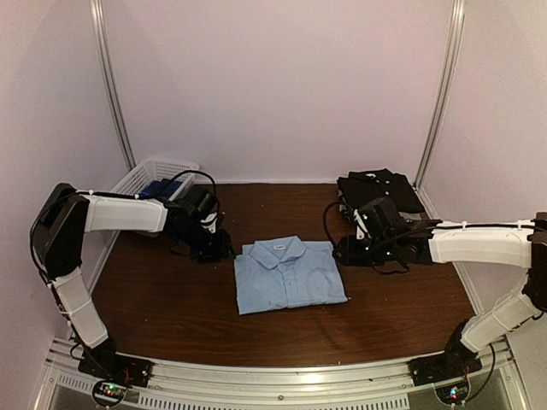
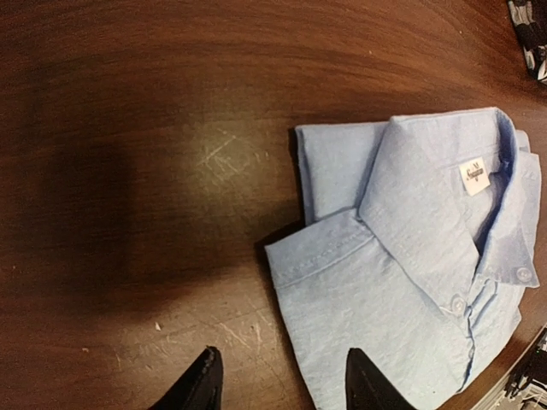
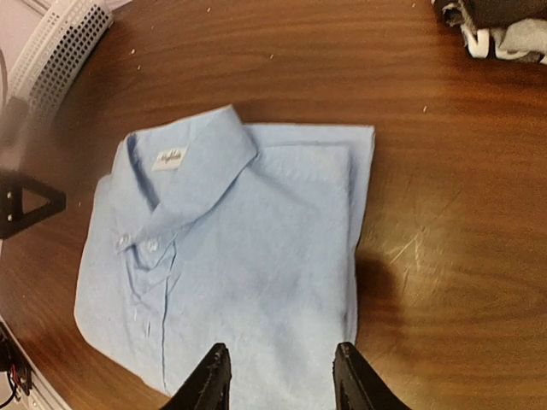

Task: Fold and stack the long sleeve shirts
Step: Smooth out the square-folded shirt at the center of the board.

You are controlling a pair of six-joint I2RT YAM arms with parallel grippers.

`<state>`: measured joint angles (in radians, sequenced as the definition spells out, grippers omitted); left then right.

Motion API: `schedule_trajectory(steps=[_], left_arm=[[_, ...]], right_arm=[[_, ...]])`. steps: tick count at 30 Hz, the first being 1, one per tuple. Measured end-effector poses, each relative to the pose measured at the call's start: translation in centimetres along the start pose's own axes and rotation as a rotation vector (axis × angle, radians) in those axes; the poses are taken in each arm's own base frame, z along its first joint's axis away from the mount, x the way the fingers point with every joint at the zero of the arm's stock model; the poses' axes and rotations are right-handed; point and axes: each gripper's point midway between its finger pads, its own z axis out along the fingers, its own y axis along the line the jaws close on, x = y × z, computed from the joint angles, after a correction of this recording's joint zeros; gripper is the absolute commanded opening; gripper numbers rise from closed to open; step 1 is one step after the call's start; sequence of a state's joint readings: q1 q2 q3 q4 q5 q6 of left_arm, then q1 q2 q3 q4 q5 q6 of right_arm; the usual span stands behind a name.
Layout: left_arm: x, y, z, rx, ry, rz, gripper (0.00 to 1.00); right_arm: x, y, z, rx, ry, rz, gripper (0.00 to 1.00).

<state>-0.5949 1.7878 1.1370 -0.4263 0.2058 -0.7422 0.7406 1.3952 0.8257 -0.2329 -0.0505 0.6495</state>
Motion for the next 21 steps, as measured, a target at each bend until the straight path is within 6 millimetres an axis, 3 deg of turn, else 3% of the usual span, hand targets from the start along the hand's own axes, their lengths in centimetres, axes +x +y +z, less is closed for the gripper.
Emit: schedule_trajectory(steps=[2,7,14,21], left_arm=[[0.0,0.2,0.1,0.009,-0.002,-0.008,0.51],[-0.1,0.0,0.6,0.040,-0.009,-0.014,0.51],[0.2,-0.1,1.8,0.069,0.005,-0.030,0.50],[0.5,0.3,2.8,0.062,0.018,-0.034,0.50]], right_arm=[[-1.7,-1.2,0.8,0.011,-0.024,0.006,0.43],[-2.9,-3.5,4.2,0.046,0.007,-0.012,0.42],[-4.3,-2.9,7.8,0.018,0.036,-0.058,0.41],[-5.1,-2.2,9.2,0.003,0.039,-0.083,0.41]])
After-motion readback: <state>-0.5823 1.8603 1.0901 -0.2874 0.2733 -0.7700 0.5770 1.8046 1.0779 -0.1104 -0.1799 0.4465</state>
